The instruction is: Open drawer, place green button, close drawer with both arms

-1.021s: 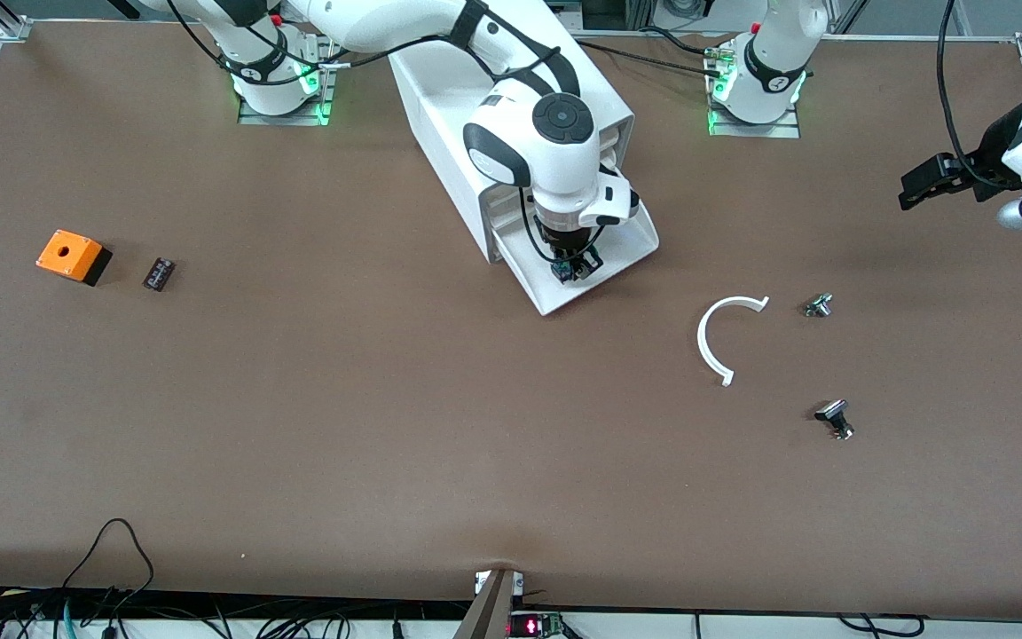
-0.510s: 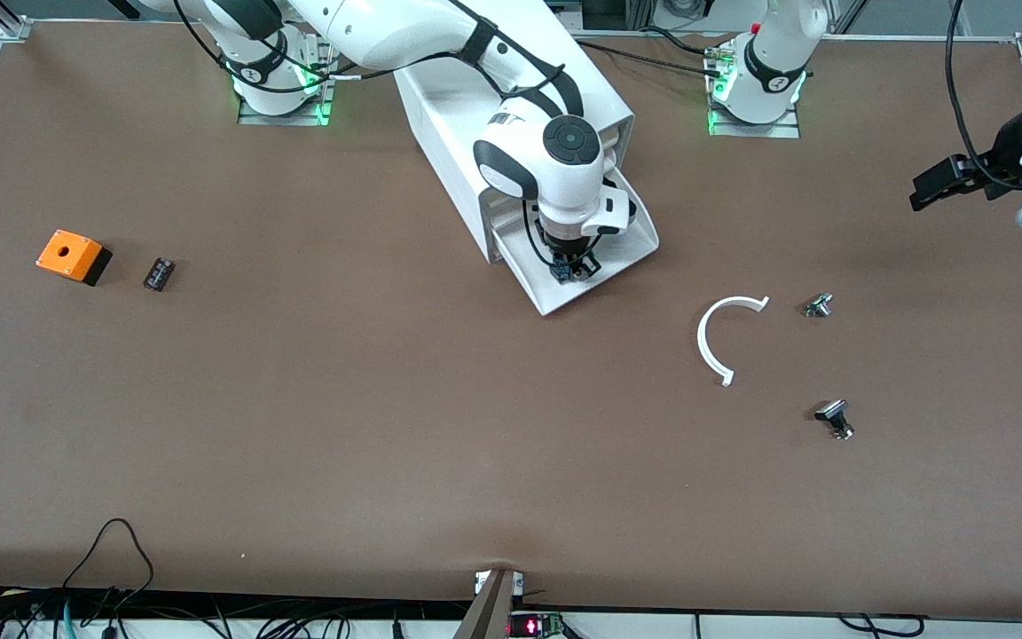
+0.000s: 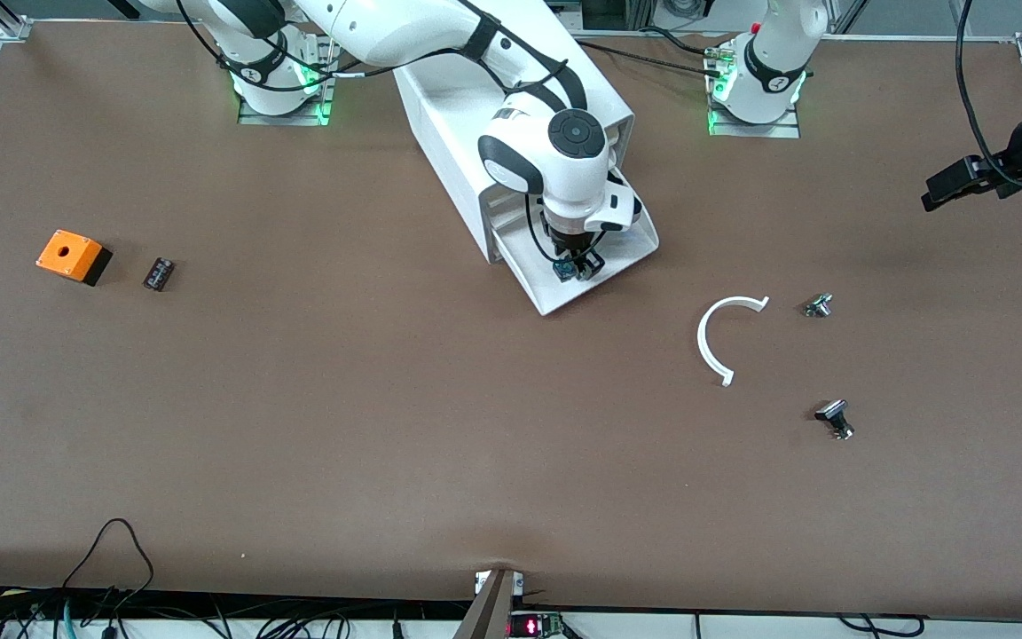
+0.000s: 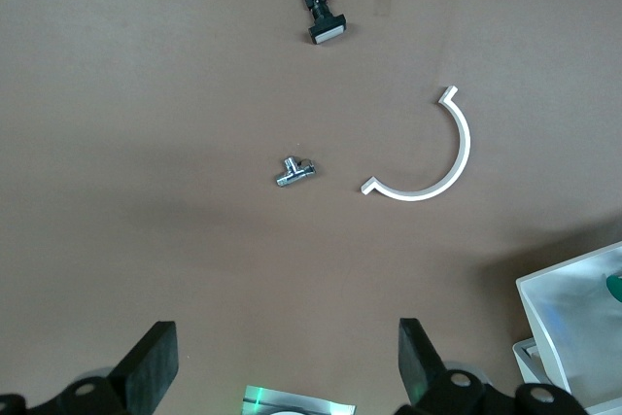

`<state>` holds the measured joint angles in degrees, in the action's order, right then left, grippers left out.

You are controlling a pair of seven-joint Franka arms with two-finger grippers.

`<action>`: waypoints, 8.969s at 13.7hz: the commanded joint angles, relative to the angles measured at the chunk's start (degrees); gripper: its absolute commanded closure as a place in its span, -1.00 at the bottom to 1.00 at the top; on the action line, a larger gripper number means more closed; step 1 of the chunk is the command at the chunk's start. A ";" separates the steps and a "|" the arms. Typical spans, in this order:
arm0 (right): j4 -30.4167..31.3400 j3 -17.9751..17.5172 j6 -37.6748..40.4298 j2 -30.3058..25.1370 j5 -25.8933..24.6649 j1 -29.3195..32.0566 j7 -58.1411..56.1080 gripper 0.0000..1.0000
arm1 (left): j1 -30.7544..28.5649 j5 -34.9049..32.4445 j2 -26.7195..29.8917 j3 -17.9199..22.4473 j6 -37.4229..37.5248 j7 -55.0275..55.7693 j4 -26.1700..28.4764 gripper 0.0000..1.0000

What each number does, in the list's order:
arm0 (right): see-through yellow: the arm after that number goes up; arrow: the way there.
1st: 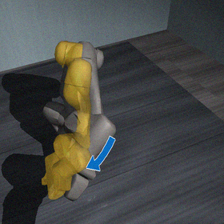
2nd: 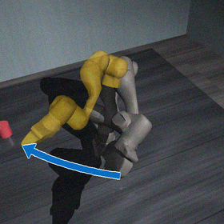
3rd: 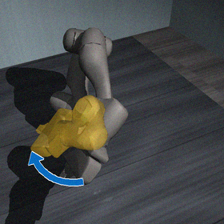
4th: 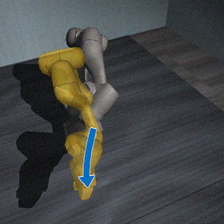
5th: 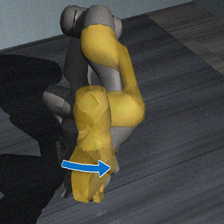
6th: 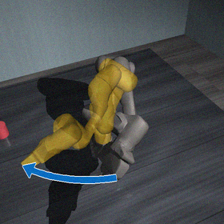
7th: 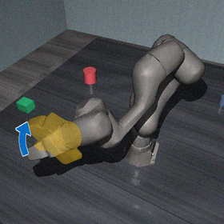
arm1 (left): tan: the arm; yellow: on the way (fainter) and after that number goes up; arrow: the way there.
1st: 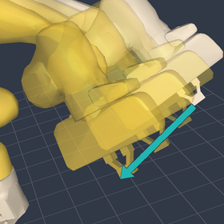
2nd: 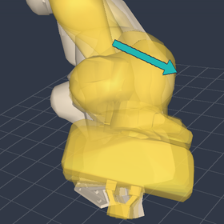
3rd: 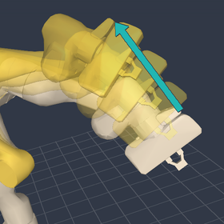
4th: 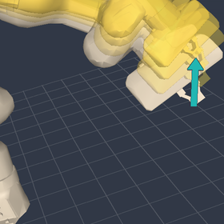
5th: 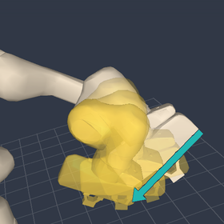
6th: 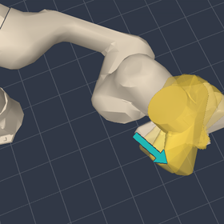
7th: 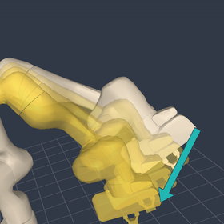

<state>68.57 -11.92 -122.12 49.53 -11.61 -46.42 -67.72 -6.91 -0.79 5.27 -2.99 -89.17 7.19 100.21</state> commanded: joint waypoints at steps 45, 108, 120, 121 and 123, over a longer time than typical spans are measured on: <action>22.58 9.71 19.73 -44.34 5.36 50.63 47.27 -1.00 | -1.17 -0.88 -1.23 -0.43 1.46 0.28 -1.16 -1.00; 35.49 13.06 29.57 -58.75 10.99 50.11 44.60 -1.00 | 28.47 0.61 -28.65 -21.26 -49.87 72.89 21.44 -1.00; 34.44 13.06 29.66 -58.31 10.90 50.11 43.98 -1.00 | 3.31 -1.15 -8.19 -17.32 -24.06 26.25 14.32 -1.00; 34.44 12.98 29.57 -58.31 10.90 50.11 43.98 -1.00 | 2.96 -1.15 -6.43 -15.83 -20.20 22.73 12.83 -1.00; 34.09 12.62 29.49 -58.31 10.82 50.02 43.90 -1.00 | 2.52 -1.06 -4.40 -14.24 -13.25 17.27 8.97 -1.00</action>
<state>104.37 0.95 -93.24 -9.42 -1.70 3.61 -22.97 -3.90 -0.90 -1.82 -18.28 -108.42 29.98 111.99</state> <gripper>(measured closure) 0.000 0.000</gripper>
